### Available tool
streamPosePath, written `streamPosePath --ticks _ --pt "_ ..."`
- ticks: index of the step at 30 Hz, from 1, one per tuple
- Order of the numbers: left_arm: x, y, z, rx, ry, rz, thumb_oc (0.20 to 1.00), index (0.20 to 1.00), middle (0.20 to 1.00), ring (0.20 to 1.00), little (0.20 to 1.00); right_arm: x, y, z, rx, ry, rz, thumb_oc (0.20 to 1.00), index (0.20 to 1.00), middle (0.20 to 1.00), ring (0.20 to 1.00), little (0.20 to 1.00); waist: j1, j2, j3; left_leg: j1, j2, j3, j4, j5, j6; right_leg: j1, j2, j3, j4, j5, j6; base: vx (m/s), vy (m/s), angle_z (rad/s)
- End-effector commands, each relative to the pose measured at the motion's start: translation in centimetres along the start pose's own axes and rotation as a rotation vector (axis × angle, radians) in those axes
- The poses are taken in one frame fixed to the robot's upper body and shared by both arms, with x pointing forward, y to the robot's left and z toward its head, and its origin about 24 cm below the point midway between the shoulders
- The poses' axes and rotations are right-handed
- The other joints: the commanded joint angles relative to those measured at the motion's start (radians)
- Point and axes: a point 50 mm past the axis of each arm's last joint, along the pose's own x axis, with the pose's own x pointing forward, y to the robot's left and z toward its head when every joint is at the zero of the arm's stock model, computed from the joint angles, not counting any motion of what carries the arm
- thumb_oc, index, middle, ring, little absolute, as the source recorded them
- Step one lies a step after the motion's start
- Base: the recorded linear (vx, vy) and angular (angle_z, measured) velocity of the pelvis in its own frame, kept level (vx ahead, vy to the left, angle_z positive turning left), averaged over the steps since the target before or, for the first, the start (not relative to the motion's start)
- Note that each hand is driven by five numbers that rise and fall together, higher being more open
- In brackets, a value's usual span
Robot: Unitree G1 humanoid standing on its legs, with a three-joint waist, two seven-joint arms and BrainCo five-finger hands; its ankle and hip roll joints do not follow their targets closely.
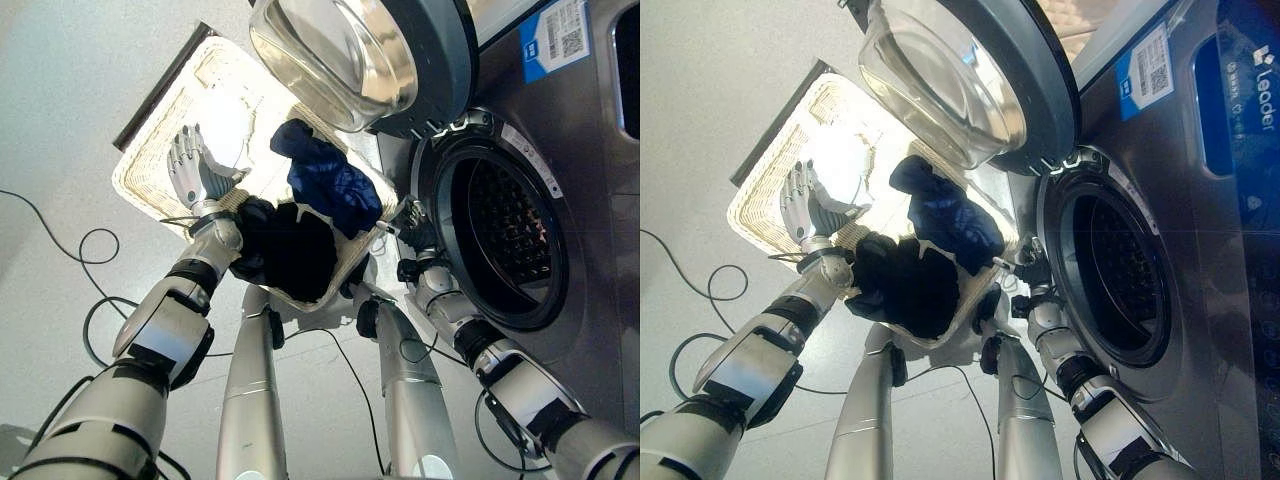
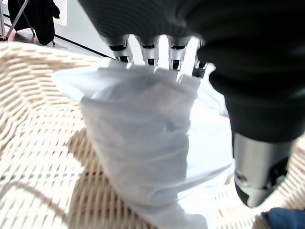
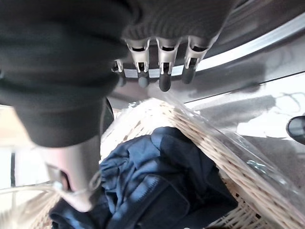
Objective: Put the clothes into the washing machine.
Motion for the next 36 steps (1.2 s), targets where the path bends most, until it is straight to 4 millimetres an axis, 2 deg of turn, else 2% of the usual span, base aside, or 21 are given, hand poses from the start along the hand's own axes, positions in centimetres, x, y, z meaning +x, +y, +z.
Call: streamPosePath --ticks 1,8,16,22,36 --pt "0.0 0.1 1.0 -0.04 -0.048 0.035 1.0 1.0 1.0 1.0 1.0 -0.4 -1.1 0.2 0.039 -0.035 -0.037 1.0 1.0 1.0 1.0 1.0 0.033 0.011 -0.023 0.008 -0.04 0.083 0.0 -0.053 -0.055 -0.007 0.019 0.014 -0.056 0.077 0.137 0.0 0.0 0.0" --pt "0.4 -0.1 0.6 -0.011 0.02 -0.026 1.0 1.0 1.0 1.0 1.0 0.0 -1.4 0.7 0.037 -0.042 -0.048 1.0 1.0 1.0 1.0 1.0 0.03 0.015 -0.023 -0.008 -0.044 0.083 0.007 -0.049 -0.059 -0.022 0.017 0.019 -0.057 0.082 0.137 0.0 0.0 0.0" --pt "0.4 -1.0 -1.4 0.045 0.213 -0.255 1.0 1.0 1.0 1.0 1.0 0.4 -1.7 1.2 0.037 -0.049 -0.068 1.0 1.0 1.0 1.0 1.0 0.02 0.013 -0.023 -0.028 -0.044 0.091 0.006 -0.039 -0.057 -0.04 0.022 0.026 -0.064 0.089 0.139 0.0 0.0 0.0" --pt "1.1 -0.6 -1.7 0.043 0.301 -0.312 1.0 1.0 1.0 1.0 1.0 0.8 -1.6 1.7 0.043 -0.055 -0.069 1.0 1.0 1.0 1.0 1.0 0.013 0.007 -0.023 -0.036 -0.041 0.098 0.004 -0.034 -0.054 -0.048 0.025 0.029 -0.069 0.095 0.142 0.0 0.0 0.0" --pt "0.3 -0.1 -4.9 0.166 0.594 -0.418 1.0 1.0 1.0 1.0 1.0 0.8 -0.7 2.6 0.088 -0.1 -0.079 1.0 1.0 1.0 1.0 1.0 -0.003 -0.013 -0.023 -0.087 -0.037 0.106 0.004 -0.024 -0.051 -0.093 0.036 0.034 -0.092 0.118 0.146 0.0 0.0 0.0"
